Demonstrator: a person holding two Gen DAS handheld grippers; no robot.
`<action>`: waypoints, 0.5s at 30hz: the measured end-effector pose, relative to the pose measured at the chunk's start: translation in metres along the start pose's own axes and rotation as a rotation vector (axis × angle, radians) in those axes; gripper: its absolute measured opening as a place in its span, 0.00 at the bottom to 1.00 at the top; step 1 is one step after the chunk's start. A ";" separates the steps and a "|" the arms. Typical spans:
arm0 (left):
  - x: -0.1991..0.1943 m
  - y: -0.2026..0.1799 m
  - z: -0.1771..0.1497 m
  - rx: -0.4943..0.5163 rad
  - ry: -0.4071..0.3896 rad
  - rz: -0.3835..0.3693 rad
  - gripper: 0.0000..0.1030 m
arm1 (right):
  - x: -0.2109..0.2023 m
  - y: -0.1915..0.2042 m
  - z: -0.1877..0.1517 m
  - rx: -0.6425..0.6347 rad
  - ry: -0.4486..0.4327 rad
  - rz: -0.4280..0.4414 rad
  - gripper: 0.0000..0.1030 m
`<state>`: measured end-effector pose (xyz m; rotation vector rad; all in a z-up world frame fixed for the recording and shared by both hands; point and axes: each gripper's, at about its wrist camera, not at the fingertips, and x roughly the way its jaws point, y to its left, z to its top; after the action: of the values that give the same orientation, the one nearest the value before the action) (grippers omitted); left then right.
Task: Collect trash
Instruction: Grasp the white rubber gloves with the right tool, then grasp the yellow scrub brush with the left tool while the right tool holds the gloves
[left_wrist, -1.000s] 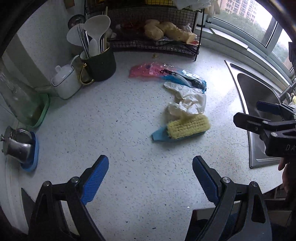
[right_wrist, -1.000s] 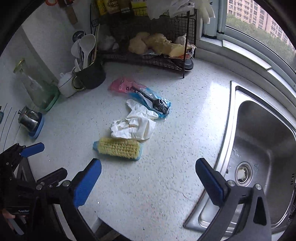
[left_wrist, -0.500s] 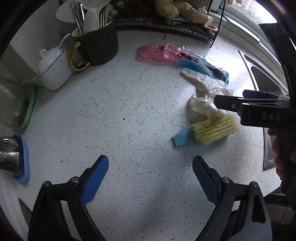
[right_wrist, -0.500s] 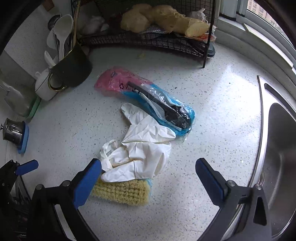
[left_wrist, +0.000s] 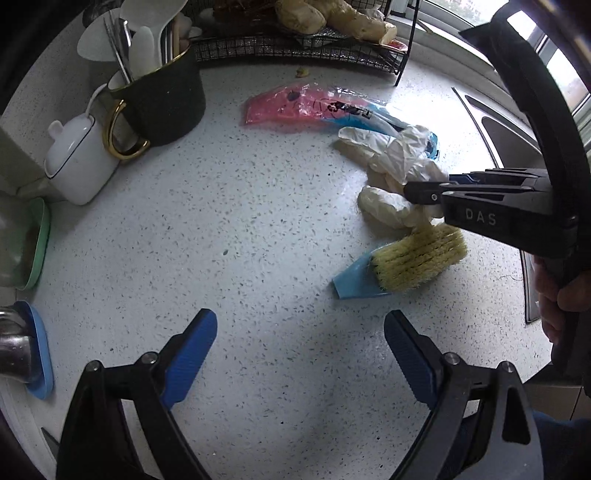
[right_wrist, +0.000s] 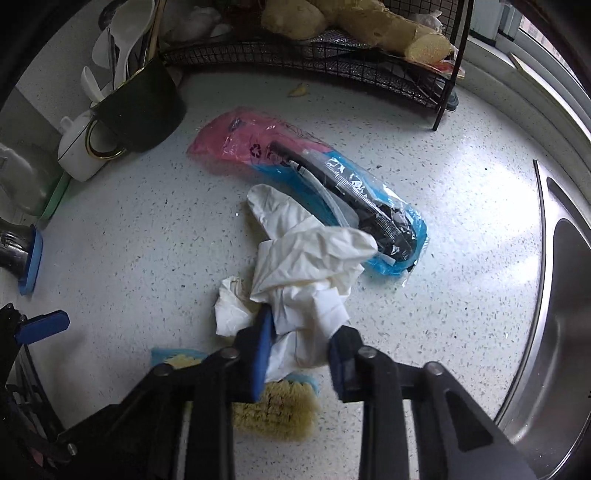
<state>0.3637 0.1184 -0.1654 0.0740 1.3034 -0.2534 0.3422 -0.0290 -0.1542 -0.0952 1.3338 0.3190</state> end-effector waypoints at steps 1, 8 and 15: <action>0.001 -0.002 0.003 0.021 -0.007 -0.013 0.88 | -0.007 -0.003 -0.001 0.007 -0.006 0.001 0.13; 0.019 -0.033 0.019 0.276 -0.005 -0.093 0.88 | -0.066 -0.036 -0.025 0.051 -0.092 0.004 0.09; 0.040 -0.066 0.032 0.462 0.016 -0.116 0.88 | -0.076 -0.084 -0.048 0.173 -0.062 -0.024 0.09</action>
<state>0.3890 0.0421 -0.1894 0.3929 1.2458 -0.6512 0.3059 -0.1340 -0.1015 0.0435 1.2926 0.1837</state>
